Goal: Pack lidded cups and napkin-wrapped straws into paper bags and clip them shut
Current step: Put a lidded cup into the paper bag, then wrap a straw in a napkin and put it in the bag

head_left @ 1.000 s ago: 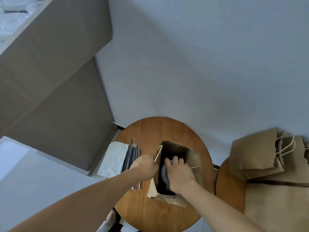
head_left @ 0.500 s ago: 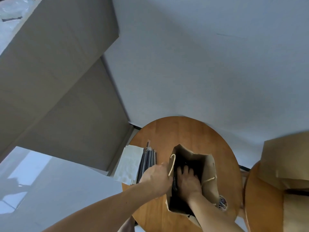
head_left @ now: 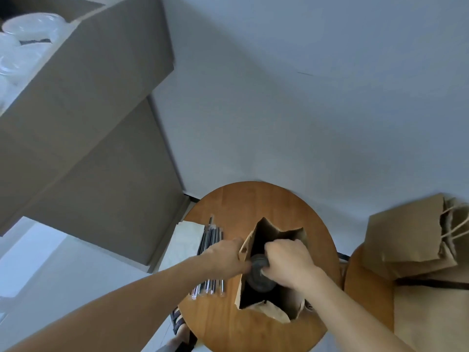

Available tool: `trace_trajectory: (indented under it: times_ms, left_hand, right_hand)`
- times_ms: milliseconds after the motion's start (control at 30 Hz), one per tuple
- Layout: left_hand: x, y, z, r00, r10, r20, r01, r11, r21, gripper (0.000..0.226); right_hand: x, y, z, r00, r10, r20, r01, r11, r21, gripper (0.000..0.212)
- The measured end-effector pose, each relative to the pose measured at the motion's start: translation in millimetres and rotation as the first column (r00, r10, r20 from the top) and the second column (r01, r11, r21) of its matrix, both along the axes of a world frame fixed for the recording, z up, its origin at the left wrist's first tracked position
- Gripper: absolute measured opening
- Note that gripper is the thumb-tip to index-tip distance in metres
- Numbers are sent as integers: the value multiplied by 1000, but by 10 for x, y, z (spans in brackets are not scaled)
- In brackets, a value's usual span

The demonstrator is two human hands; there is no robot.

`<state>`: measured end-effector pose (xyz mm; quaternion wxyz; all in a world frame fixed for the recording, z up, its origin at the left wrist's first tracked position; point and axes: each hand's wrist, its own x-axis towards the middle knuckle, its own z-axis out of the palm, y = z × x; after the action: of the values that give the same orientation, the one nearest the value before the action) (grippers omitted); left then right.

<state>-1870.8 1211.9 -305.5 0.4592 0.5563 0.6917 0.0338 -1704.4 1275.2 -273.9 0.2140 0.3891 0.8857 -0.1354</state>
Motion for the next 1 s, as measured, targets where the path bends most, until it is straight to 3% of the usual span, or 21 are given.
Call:
trace_trajectory:
  times_ms: [133, 267, 333, 400, 567, 733, 833, 1000]
  left_hand:
    - [-227, 10, 160, 983, -175, 64, 180, 980, -86, 68]
    - [-673, 36, 281, 992, -37, -124, 42, 998, 36, 46]
    - [-927, 48, 282, 985, 89, -147, -78, 994, 79, 35]
    - [-1159, 60, 227, 976, 159, -150, -149, 986, 73, 34]
    - [-1576, 23, -172, 941, 315, -125, -315, 949, 16, 35]
    - [-1805, -98, -721, 902, 418, -107, -428, 900, -87, 41]
    - [-1885, -158, -1019, 867, 491, -82, -498, 856, -142, 37]
    - [-1950, -202, -1316, 873, 476, -106, -487, 862, -137, 33]
  right_hand:
    - [197, 230, 531, 983, -101, -151, 108, 993, 44, 23]
    - [-110, 306, 589, 832, -324, -451, 312, 945, -104, 24]
    - [-459, 294, 464, 768, -407, -494, 332, 913, -235, 17]
    - [-836, 260, 235, 766, -468, -441, 337, 876, -344, 9]
    - [-1555, 128, -619, 749, -604, -271, 437, 759, -482, 34]
    - [-1820, -175, -1516, 693, -714, -99, 583, 636, -505, 46]
    - [-1910, -299, -1906, 709, -705, -21, 616, 633, -469, 47]
    - [-1971, -408, -2270, 703, -711, -14, 639, 640, -426, 48]
